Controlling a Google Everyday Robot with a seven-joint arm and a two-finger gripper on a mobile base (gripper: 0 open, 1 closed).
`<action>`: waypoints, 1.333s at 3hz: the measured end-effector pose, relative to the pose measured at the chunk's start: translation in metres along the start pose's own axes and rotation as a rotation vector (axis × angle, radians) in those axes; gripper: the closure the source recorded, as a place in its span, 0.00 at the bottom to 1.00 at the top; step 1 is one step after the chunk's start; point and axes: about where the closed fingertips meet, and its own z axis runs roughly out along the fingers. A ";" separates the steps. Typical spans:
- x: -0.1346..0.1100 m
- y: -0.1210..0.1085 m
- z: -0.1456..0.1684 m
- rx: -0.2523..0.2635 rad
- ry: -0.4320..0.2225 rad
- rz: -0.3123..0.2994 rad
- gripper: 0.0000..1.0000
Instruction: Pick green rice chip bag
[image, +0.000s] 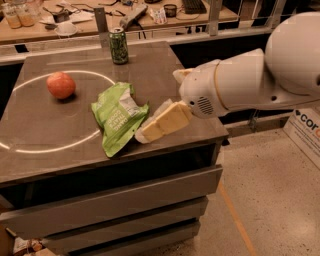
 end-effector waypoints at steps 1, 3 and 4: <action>-0.001 -0.002 0.048 -0.022 -0.017 0.028 0.00; 0.020 -0.010 0.115 -0.054 -0.023 0.070 0.17; 0.021 -0.011 0.131 -0.070 -0.033 0.073 0.40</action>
Offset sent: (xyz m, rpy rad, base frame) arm 0.0641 0.0842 -0.0927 0.0511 0.0983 0.0243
